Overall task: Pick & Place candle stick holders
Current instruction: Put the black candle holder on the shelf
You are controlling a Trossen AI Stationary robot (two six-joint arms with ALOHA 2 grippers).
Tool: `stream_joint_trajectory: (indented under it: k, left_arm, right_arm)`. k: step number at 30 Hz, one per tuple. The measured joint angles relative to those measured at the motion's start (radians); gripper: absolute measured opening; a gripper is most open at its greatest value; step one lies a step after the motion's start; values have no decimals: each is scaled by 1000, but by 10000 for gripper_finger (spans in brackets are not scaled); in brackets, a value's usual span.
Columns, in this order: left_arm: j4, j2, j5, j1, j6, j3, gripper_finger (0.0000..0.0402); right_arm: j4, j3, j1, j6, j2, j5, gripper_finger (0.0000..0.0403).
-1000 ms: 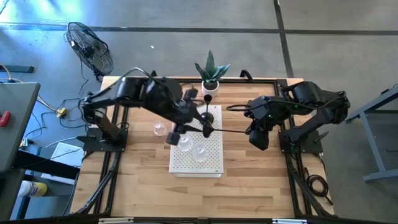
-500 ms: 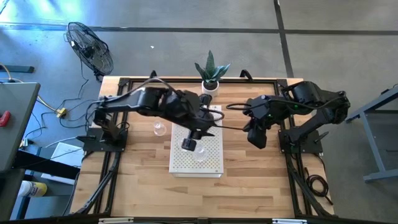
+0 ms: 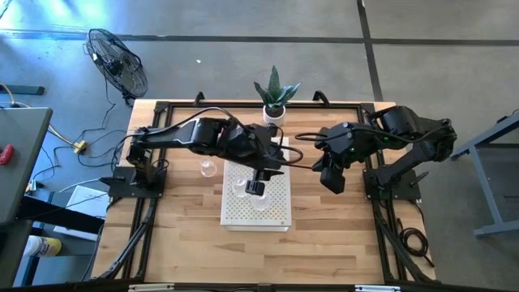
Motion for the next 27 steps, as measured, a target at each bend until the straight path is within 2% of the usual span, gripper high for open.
stream_joint_trajectory:
  k: [18, 27]
  left_arm:
    - [-35, 27, -11, 0, -42, 2, 150]
    - [-31, 75, -64, 1, -42, 2, 150]
  right_arm:
    - [14, 0, 0, -59, 0, 18, 8]
    - [14, 0, 0, -67, 0, 18, 10]
